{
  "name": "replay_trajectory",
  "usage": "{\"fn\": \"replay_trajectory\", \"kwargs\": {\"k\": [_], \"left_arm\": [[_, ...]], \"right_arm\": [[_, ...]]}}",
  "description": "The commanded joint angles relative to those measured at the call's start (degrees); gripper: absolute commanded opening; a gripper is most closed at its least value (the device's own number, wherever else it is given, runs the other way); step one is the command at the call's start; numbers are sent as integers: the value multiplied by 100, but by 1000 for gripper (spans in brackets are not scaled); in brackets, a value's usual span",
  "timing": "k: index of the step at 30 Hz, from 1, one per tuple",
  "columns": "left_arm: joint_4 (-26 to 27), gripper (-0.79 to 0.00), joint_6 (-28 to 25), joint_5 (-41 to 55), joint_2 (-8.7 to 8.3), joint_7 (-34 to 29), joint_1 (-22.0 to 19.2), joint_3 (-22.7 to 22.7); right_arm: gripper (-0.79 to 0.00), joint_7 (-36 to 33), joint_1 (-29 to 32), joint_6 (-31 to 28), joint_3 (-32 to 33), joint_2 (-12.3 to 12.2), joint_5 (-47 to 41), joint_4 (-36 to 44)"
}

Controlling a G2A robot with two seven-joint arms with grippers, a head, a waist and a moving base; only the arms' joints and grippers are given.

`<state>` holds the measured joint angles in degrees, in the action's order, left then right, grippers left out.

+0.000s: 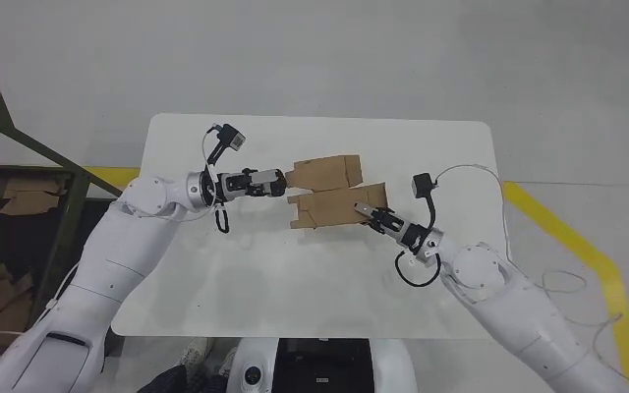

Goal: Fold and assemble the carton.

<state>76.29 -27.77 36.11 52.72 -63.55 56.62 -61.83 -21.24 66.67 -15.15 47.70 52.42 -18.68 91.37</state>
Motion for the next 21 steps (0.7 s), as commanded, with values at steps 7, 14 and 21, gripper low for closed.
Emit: {"fn": "replay_trajectory", "kwargs": {"k": [7, 14, 21], "left_arm": [[-39, 0, -42, -420, 27, 437, 26, -99], [-141, 0, 36, -480, 61, 520, 74, -108], [-214, 0, 68, -302, 160, 274, -58, 90]], "right_arm": [[-785, -112, 149, -226, 220, 50, -272, -29], [-785, -342, 299, -236, 333, 74, -212, 150], [-785, -389, 307, -94, 288, 159, -116, 142]]}}
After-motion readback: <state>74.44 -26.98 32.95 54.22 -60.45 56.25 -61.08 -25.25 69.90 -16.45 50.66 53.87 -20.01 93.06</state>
